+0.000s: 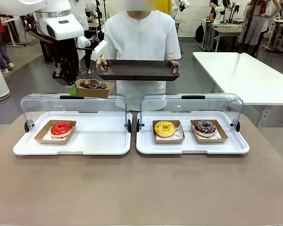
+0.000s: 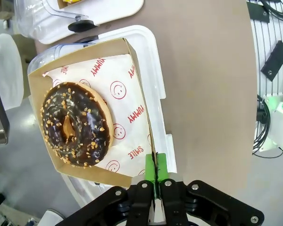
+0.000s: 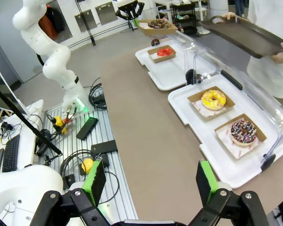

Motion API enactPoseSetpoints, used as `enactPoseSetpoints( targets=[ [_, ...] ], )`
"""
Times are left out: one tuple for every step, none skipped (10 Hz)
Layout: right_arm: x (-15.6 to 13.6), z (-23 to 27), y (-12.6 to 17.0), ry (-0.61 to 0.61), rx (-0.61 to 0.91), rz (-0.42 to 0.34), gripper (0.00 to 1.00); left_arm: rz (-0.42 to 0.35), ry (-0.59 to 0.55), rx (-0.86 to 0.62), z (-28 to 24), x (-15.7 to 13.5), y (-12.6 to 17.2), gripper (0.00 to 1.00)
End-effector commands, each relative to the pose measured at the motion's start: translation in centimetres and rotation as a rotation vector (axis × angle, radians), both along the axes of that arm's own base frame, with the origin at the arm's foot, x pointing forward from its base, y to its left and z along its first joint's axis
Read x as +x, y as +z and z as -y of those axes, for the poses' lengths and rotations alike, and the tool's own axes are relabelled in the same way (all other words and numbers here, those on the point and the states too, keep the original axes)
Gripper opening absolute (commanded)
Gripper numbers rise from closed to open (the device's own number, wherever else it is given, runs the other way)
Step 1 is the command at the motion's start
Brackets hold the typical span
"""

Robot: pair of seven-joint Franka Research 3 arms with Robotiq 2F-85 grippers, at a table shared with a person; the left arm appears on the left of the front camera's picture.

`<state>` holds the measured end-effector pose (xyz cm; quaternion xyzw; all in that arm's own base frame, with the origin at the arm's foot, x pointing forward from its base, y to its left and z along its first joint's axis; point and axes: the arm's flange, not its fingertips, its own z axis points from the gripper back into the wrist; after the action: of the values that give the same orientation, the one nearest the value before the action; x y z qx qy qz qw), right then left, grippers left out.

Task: Provide the desired donut to the person.
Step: Pick up and lift the Paper togo box containing the Donut pointed at by the person, then place the picked Paper togo box onto the Handle tray extended by the person.

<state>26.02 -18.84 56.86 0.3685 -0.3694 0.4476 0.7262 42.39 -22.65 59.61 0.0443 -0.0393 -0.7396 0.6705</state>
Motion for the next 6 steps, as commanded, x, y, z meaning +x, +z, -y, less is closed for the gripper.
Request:
enactPoseSetpoints(
  targets=[
    [-0.06, 0.02, 0.05, 0.006, 0.008, 0.006, 1.00, 0.000, 0.002, -0.012, -0.09, -0.64, 0.13, 0.00],
    [-0.06, 0.02, 0.05, 0.006, 0.008, 0.006, 1.00, 0.000, 0.002, -0.012, -0.09, -0.64, 0.13, 0.00],
    [-0.06, 0.02, 0.05, 0.006, 0.008, 0.006, 1.00, 0.000, 0.002, -0.012, -0.09, -0.64, 0.13, 0.00],
    [-0.06, 0.02, 0.05, 0.006, 0.008, 0.006, 1.00, 0.000, 0.002, -0.012, -0.09, -0.64, 0.13, 0.00],
    [-0.06, 0.02, 0.05, 0.006, 0.008, 0.006, 1.00, 0.000, 0.002, -0.012, -0.09, -0.64, 0.13, 0.00],
    [-0.06, 0.02, 0.05, 0.006, 0.008, 0.006, 1.00, 0.000, 0.002, -0.012, -0.09, -0.64, 0.13, 0.00]
  ],
)
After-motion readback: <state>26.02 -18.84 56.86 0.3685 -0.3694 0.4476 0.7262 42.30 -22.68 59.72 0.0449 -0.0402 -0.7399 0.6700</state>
